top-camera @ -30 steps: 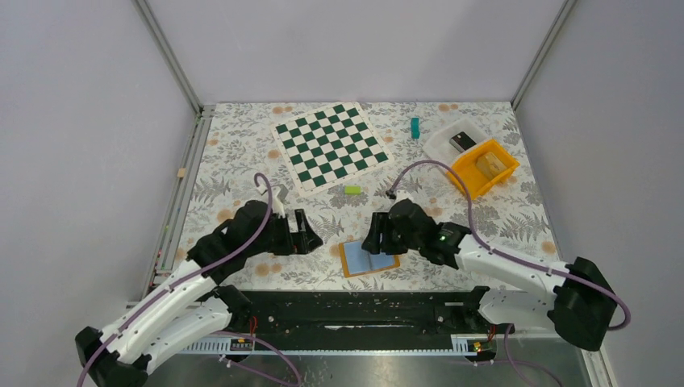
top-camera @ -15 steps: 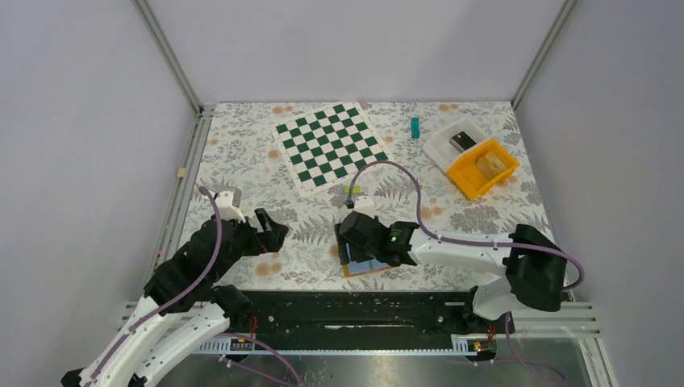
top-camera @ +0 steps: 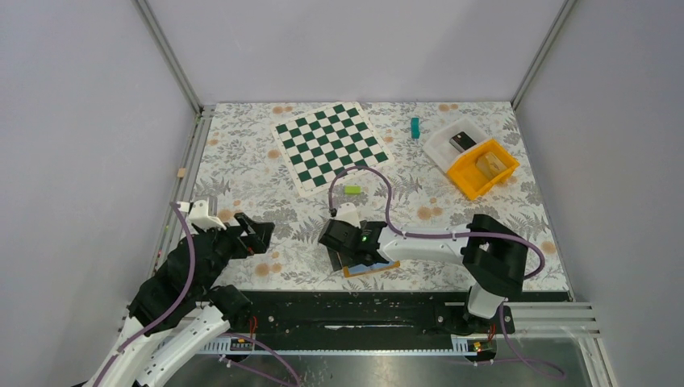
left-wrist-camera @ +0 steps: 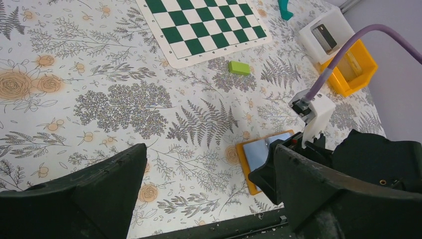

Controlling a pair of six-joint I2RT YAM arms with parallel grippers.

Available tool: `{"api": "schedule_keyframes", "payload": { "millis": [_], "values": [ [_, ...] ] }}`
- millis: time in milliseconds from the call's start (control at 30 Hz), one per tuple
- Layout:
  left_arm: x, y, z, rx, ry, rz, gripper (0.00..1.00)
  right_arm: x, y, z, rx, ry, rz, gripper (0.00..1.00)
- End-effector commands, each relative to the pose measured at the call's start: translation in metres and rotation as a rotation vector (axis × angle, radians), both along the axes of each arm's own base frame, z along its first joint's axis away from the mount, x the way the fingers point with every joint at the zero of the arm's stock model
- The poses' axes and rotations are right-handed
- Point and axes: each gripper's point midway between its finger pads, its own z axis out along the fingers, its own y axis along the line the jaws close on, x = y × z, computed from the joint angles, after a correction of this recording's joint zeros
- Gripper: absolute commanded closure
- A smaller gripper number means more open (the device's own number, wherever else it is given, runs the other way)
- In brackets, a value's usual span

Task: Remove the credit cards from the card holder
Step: Remove the credit card from the card holder.

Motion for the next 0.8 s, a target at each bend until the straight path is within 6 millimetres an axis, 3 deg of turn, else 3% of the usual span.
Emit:
{"api": "schedule_keyframes", "payload": {
  "millis": [0,333,600,767],
  "values": [
    [0.005,0.004,0.01,0.002,-0.034,0.027,0.01,0.005,-0.003,0.003,-0.052,-0.037,-0.01,0.23],
    [0.007,0.001,0.007,0.018,-0.019,0.017,0.01,0.006,-0.016,-0.014,-0.121,-0.042,-0.033,0.26],
    [0.007,0.001,0.007,0.015,-0.019,0.023,0.01,0.004,-0.018,-0.019,-0.112,-0.04,-0.036,0.38],
    [0.007,0.001,0.006,0.013,-0.016,0.024,0.01,0.004,-0.023,-0.022,-0.126,-0.041,-0.052,0.3]
  ]
}}
